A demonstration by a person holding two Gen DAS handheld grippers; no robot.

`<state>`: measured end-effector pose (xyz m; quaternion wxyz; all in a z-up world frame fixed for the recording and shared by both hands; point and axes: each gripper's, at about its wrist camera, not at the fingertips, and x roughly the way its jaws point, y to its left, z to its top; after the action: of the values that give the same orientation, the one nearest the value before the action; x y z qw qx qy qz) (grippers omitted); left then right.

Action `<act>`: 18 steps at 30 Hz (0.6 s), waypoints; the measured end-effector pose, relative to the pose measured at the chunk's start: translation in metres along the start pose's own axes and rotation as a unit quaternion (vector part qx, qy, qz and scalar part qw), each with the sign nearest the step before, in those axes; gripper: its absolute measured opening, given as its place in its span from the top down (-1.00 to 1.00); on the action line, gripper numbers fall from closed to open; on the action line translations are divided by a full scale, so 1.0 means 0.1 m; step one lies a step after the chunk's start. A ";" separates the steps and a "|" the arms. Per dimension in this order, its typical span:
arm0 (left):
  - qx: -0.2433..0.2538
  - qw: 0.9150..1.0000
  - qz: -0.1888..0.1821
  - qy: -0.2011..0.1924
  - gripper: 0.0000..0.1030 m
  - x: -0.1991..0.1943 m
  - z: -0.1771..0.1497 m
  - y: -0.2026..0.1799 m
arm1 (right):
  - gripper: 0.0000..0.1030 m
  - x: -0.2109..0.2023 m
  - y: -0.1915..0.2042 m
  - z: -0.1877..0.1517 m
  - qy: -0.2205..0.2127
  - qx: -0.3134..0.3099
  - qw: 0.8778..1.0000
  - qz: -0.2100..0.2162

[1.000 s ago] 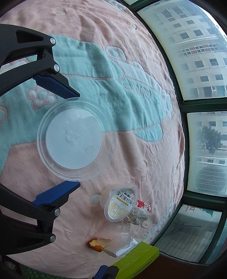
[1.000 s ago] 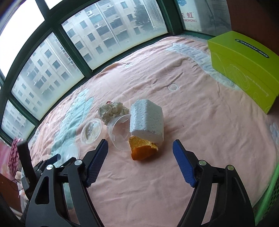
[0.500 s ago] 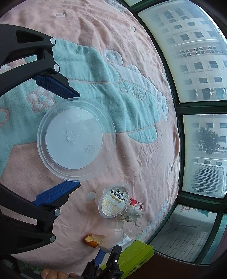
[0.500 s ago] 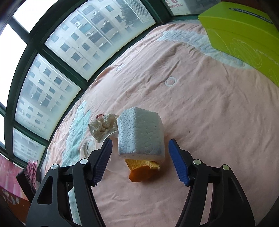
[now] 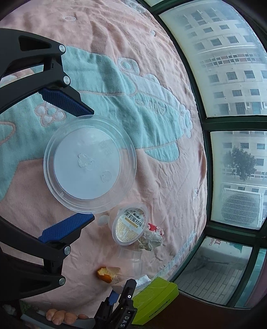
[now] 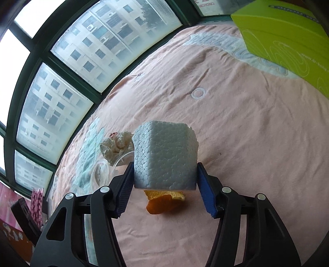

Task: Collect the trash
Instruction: 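Grasp the white foam block with the right gripper while the left gripper grasps the clear round lid, then carry the foam block with the right gripper to the basket while the left gripper carries the lid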

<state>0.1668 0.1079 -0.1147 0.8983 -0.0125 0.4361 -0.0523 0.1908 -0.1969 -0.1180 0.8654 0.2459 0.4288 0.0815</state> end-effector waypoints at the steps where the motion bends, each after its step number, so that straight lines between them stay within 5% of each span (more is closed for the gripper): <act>1: 0.002 1.000 -0.003 -0.003 -0.73 -0.03 0.01 -0.02 | -0.14 -0.06 0.01 -0.02 -0.005 -0.010 1.000 -0.005; 18: 0.026 0.998 -0.048 -0.045 -0.73 -0.64 0.01 -0.66 | -0.14 -1.03 0.14 -0.46 -0.057 -0.111 0.984 -0.124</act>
<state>0.1229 0.0490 -0.0596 0.9133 -0.0121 0.3930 -0.1062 0.0923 -0.2044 -0.0620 0.9139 0.0975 0.3939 0.0069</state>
